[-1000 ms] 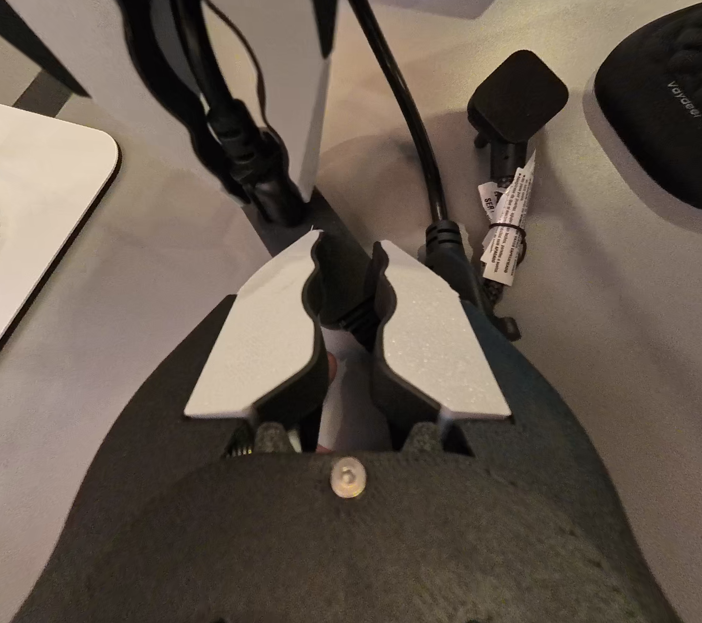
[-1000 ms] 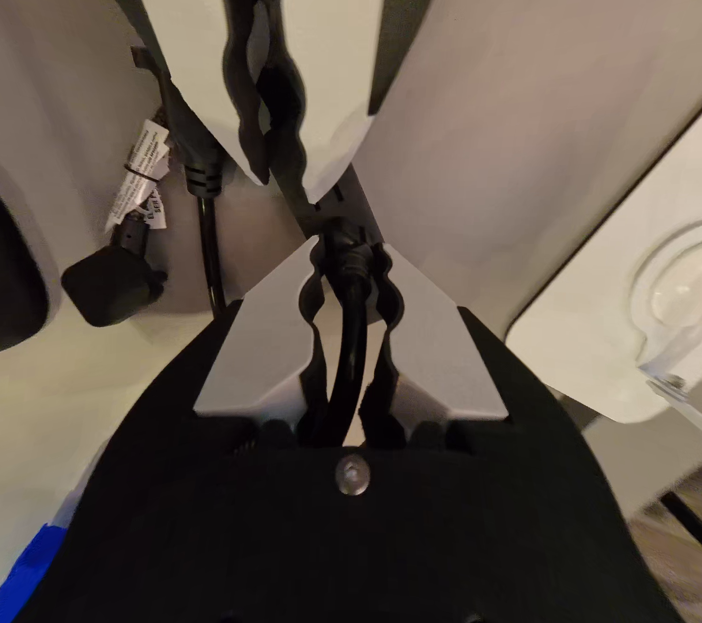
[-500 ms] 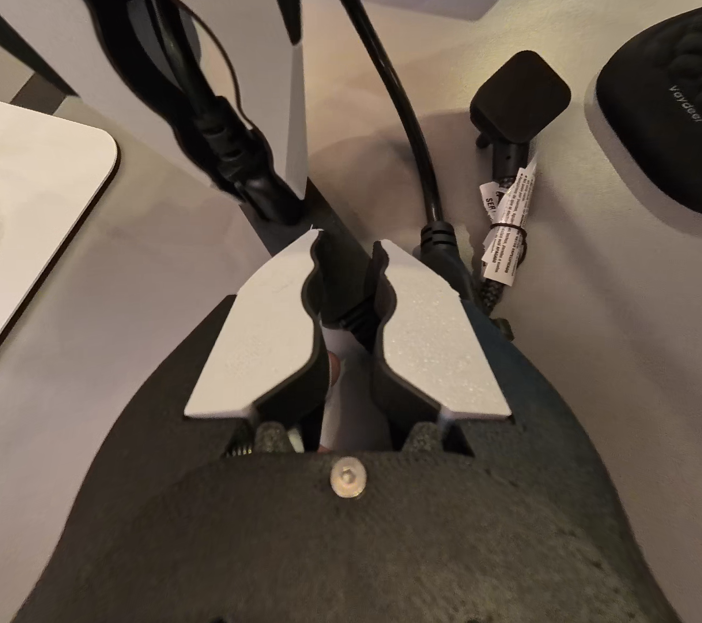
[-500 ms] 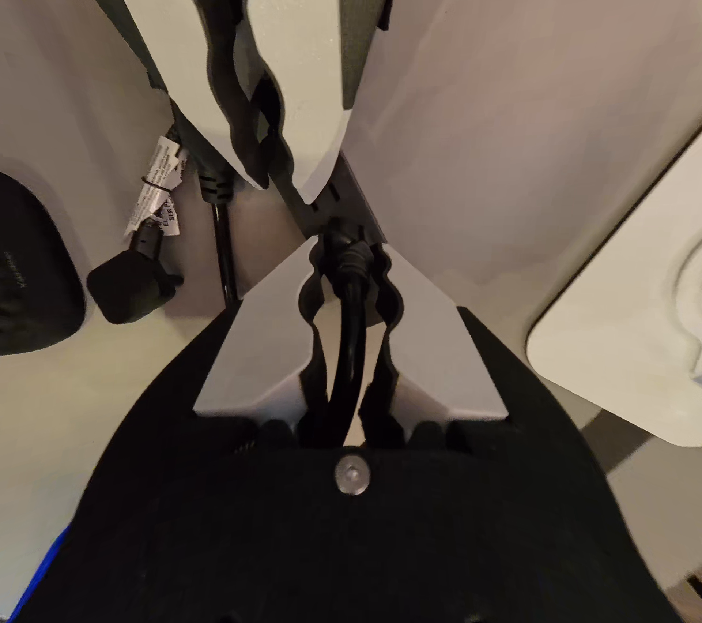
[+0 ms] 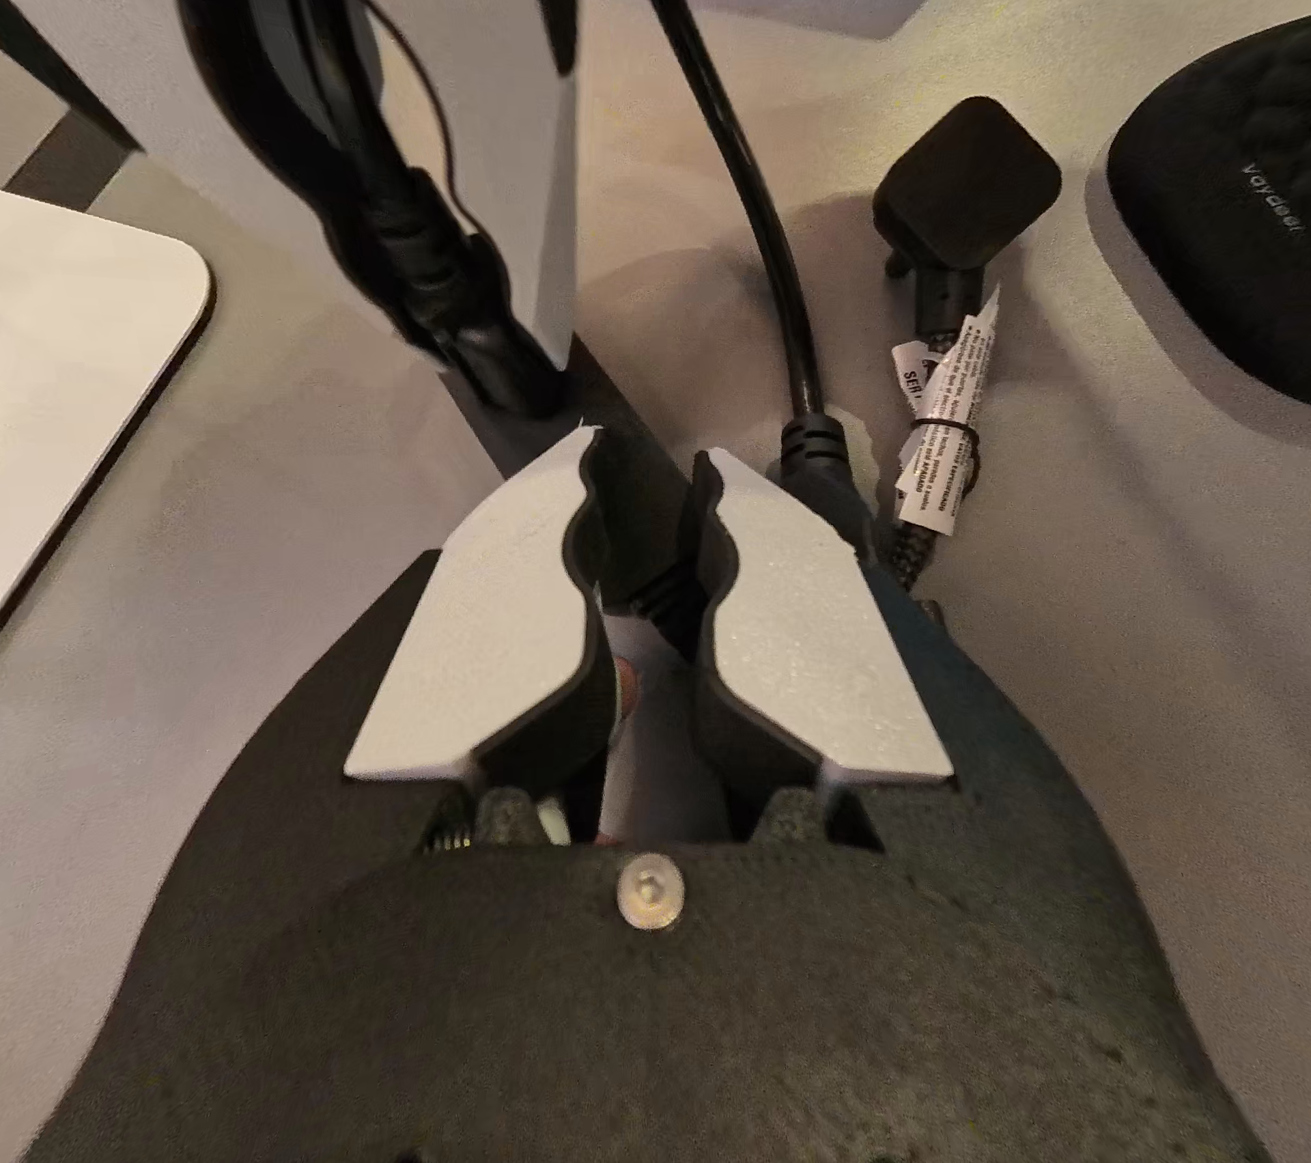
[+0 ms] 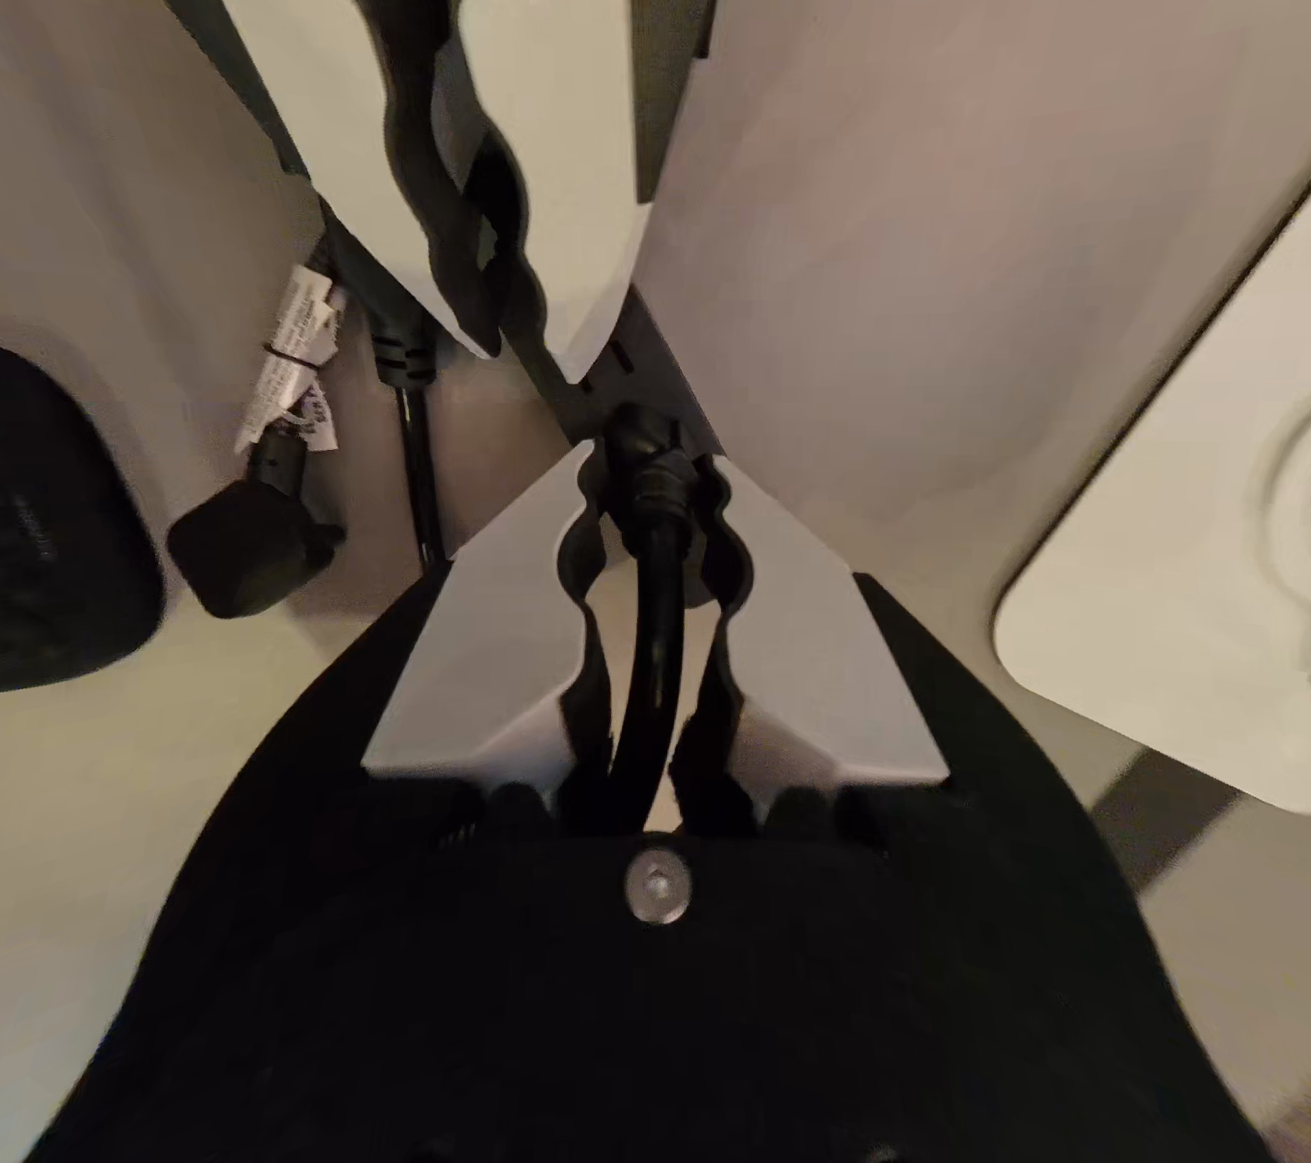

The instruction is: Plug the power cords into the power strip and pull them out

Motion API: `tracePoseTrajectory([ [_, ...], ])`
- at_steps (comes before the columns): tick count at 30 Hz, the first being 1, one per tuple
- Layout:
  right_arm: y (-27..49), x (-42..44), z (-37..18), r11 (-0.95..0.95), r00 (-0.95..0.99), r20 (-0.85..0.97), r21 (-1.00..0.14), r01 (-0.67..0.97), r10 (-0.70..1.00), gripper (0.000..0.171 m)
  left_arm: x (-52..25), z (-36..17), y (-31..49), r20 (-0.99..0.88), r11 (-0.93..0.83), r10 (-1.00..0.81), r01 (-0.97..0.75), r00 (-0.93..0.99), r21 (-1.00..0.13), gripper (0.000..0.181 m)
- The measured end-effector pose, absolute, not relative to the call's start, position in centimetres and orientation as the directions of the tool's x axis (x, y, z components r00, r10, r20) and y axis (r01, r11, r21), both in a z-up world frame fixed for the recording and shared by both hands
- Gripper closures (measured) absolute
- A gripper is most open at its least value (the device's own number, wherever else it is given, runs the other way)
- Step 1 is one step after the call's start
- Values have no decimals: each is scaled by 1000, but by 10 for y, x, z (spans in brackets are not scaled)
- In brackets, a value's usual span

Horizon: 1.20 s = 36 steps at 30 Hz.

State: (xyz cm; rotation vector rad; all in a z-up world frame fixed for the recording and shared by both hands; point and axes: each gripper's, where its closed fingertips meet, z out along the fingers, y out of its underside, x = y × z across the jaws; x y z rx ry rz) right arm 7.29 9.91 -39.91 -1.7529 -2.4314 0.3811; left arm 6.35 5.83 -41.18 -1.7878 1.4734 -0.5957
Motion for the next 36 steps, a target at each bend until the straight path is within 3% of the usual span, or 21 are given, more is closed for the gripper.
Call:
tracePoseTrajectory([
  [4, 102, 71, -399, 258, -301, -103, -305, 917, 948, 151, 63, -412, 61, -95, -88, -963, -625, 253, -775, 156],
  [15, 99, 75, -394, 286, -259, 163, -173, 942, 952, 150, 64, -411, 60, -109, -68, -964, -621, 243, -781, 158],
  [18, 99, 75, -395, 248, -229, 117, -193, 949, 966, 151, 64, -411, 59, -104, -72, -965, -624, 241, -778, 158],
  [23, 102, 73, -397, 106, -163, -172, -300, 948, 972, 150, 64, -412, 60, -93, -90, -963, -624, 254, -776, 158],
  [31, 101, 74, -394, 246, -226, 126, -177, 953, 966, 151, 64, -411, 62, -102, -84, -961, -622, 258, -779, 157],
  [36, 102, 74, -395, 177, -176, 28, -224, 958, 984, 152, 64, -412, 61, -97, -90, -961, -625, 259, -776, 158],
])
